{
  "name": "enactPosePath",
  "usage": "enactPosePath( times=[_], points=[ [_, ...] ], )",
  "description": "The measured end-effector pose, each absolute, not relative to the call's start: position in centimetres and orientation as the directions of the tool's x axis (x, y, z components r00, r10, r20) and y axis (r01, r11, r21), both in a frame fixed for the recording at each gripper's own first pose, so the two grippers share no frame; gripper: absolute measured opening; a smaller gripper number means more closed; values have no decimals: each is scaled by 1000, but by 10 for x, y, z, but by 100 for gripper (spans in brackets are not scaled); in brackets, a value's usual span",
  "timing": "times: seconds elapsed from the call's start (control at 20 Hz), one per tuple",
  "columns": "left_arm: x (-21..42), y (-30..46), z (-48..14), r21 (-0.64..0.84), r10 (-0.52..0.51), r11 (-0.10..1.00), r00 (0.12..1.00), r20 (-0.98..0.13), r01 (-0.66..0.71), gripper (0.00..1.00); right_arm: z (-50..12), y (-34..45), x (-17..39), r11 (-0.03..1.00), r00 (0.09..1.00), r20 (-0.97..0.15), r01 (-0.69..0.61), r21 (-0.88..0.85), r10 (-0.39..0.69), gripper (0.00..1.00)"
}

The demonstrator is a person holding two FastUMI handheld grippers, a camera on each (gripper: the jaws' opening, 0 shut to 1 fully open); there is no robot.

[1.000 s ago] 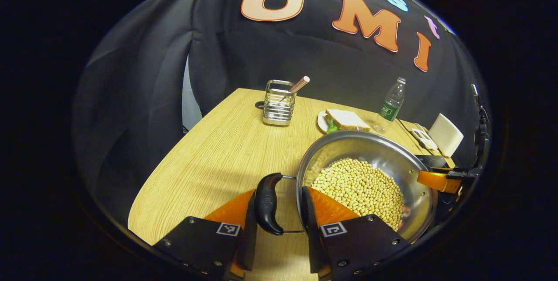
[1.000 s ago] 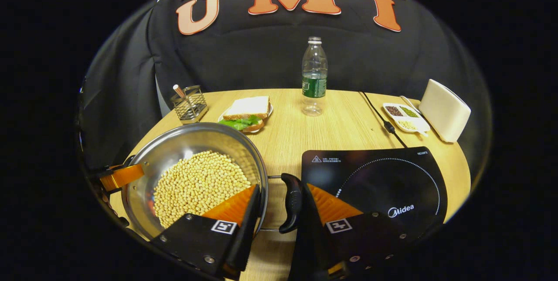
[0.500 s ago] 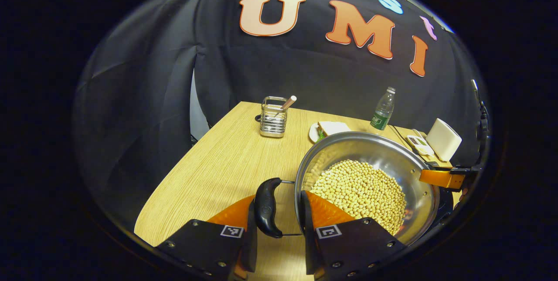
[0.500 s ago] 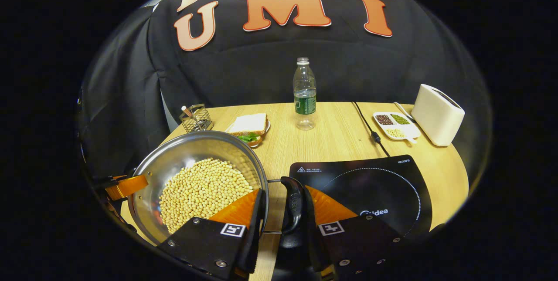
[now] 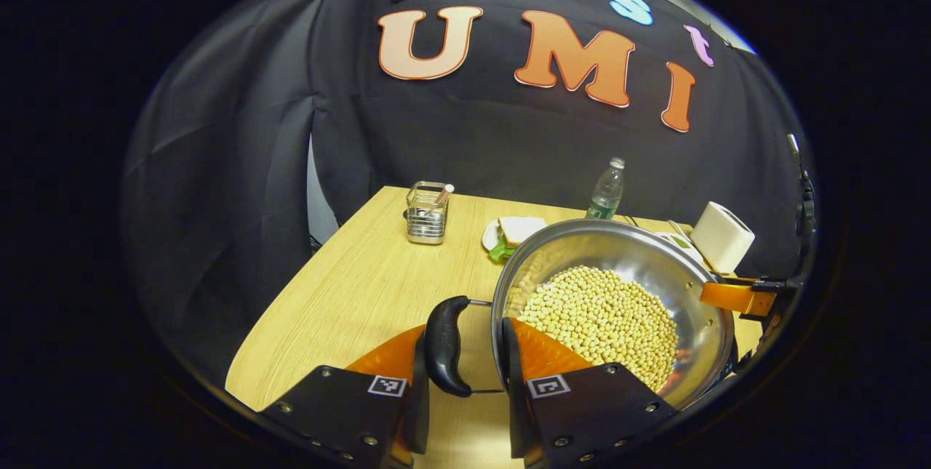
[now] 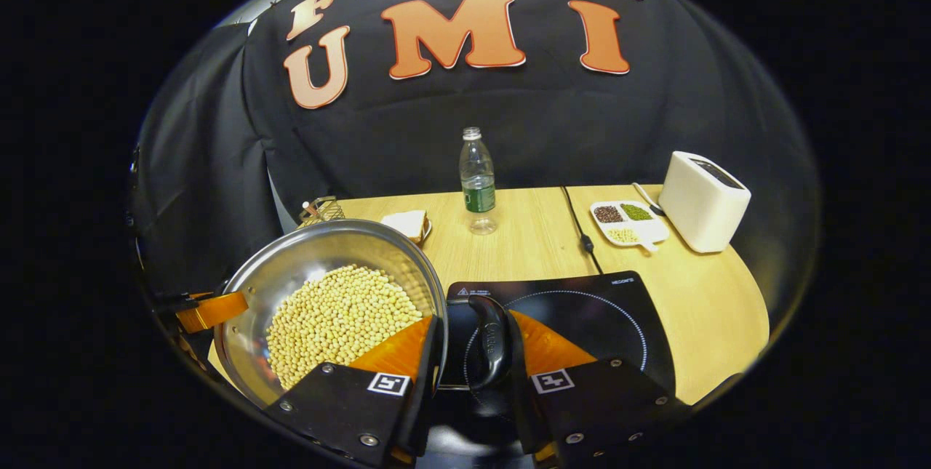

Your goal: First push the handle of the pot to place it horizontally, then grasp the pot with both hands and set it on the induction cooktop.

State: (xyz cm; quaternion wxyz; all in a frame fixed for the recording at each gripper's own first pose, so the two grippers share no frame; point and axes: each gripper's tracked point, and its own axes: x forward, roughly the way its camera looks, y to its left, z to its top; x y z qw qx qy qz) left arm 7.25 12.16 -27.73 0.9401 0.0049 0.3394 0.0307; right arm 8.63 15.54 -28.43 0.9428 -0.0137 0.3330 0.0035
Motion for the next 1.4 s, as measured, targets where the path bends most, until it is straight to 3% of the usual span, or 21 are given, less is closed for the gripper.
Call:
enactPosePath(
  times=[1.25, 1.3, 1.4],
  points=[
    [82, -61, -307, -23, -109, 992, 725, -680, 127, 46, -257, -15, 48, 983, 768, -620, 179, -33, -161, 47],
    [83, -66, -309, -24, -113, 991, 723, -682, 132, 45, -258, -21, 46, 982, 765, -623, 184, -34, -165, 42],
    [83, -77, -316, -28, -123, 989, 716, -688, 143, 45, -260, -31, 44, 980, 759, -628, 196, -34, -174, 42]
  ],
)
